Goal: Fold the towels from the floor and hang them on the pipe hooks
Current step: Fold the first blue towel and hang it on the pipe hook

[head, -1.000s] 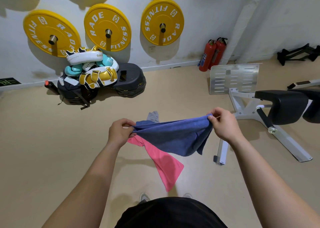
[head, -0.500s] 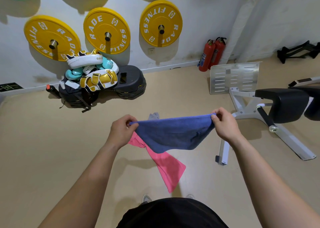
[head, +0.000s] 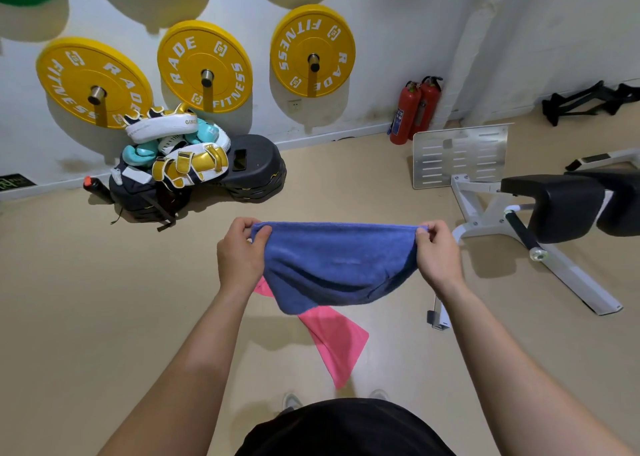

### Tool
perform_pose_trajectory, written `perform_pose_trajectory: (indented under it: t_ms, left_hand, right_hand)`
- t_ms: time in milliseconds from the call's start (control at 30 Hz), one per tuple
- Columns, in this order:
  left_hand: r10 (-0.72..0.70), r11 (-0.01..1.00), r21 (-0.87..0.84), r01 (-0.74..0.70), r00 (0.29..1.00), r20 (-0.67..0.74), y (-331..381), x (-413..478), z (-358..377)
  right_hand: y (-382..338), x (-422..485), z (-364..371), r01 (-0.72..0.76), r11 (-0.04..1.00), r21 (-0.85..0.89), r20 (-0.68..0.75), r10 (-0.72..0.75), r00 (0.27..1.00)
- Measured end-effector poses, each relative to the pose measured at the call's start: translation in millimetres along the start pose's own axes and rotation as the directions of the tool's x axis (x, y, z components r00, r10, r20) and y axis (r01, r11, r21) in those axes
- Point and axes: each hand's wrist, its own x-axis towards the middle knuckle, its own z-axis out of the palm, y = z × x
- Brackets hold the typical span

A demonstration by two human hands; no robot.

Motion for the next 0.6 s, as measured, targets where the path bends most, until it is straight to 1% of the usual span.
perform_pose_trajectory:
  t_ms: [100,167,200,267,367,433,600]
  left_hand:
    - [-0.144,0.988,-0.062,0.141,0.989,-0.046,-3.8,-6.7,6.3]
    - [-0.216,0.972,-0.100,0.211,0.976,-0.034,-5.1,-15.5,14.2]
    - [-0.238,0.964,-0.120,0.236,0.971,-0.008,-4.7,-21.6,19.4]
    - [-0.267,0.945,-0.172,0.277,0.960,0.078,-4.3,-37.7,33.1]
    - [-0.255,0.928,-0.218,0.302,0.942,0.219,-2.9,-62.6,52.8]
    - [-0.228,0.925,-0.234,0.299,0.931,0.286,0.8,-76.9,63.2]
    - [-0.149,0.929,-0.267,0.257,0.918,0.368,10.7,-96.8,70.9]
  right_hand:
    - [4.2,-5.2,6.2,-0.034,0.995,0.091,-0.038,0.038,0.999]
    - [8.9,-12.8,15.0,-0.089,0.982,0.166,-0.065,0.101,0.993]
    - [11.8,-18.4,20.6,-0.123,0.968,0.217,-0.050,0.137,0.989]
    - [14.6,-34.6,33.1,-0.175,0.935,0.310,0.034,0.173,0.984]
    - [19.6,-58.4,53.8,-0.141,0.938,0.318,0.140,0.101,0.985]
    - [18.7,-72.2,63.5,-0.115,0.941,0.318,0.194,0.054,0.980]
    - [13.6,-87.7,71.6,-0.095,0.927,0.364,0.240,0.006,0.971]
